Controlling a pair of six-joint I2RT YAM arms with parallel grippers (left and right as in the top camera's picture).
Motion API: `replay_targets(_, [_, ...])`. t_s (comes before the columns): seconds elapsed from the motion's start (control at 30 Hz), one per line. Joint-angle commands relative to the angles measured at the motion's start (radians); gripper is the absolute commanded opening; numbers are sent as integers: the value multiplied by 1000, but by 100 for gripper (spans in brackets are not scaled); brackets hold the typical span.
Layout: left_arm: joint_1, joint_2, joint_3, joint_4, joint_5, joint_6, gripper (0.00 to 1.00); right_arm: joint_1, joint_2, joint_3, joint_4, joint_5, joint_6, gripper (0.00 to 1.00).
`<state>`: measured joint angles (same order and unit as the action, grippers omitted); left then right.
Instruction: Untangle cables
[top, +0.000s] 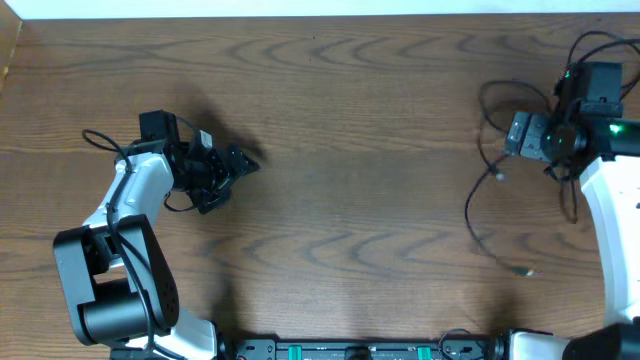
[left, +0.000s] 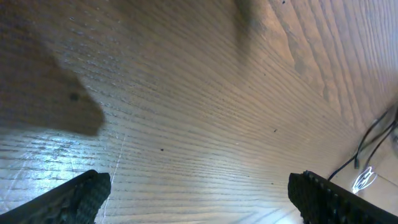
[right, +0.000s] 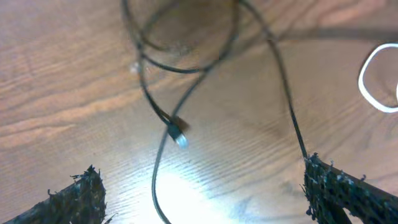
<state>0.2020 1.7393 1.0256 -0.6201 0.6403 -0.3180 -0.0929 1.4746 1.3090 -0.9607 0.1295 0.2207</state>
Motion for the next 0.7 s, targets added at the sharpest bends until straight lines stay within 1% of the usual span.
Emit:
replay_targets(0.0, [5, 4, 5, 1, -10, -2, 98, 3, 68, -47, -10, -62, 28, 99])
replay_targets(0.07, [5, 4, 5, 1, -10, -2, 98, 3, 115, -54, -27, -124, 14, 99])
replay_targets(0.1, [5, 4, 5, 1, -10, -2, 98, 3, 170, -54, -50, -144, 15, 99])
replay_targets(0.27, [5, 4, 5, 1, -10, -2, 98, 3, 299, -54, -153, -163, 17, 99])
replay_targets(0.43, [5, 4, 5, 1, -10, -2, 98, 3, 326, -54, -299, -184, 18, 99])
replay_targets(0.5, [5, 4, 5, 1, -10, -2, 98, 3, 319, -54, -334, -251, 18, 99])
replay_targets(0.53, [5, 4, 5, 1, -10, -2, 98, 3, 317, -54, -366, -349, 18, 99])
replay_targets(0.67, [5, 4, 5, 1, -10, -2, 98, 3, 317, -55, -429, -546, 18, 99])
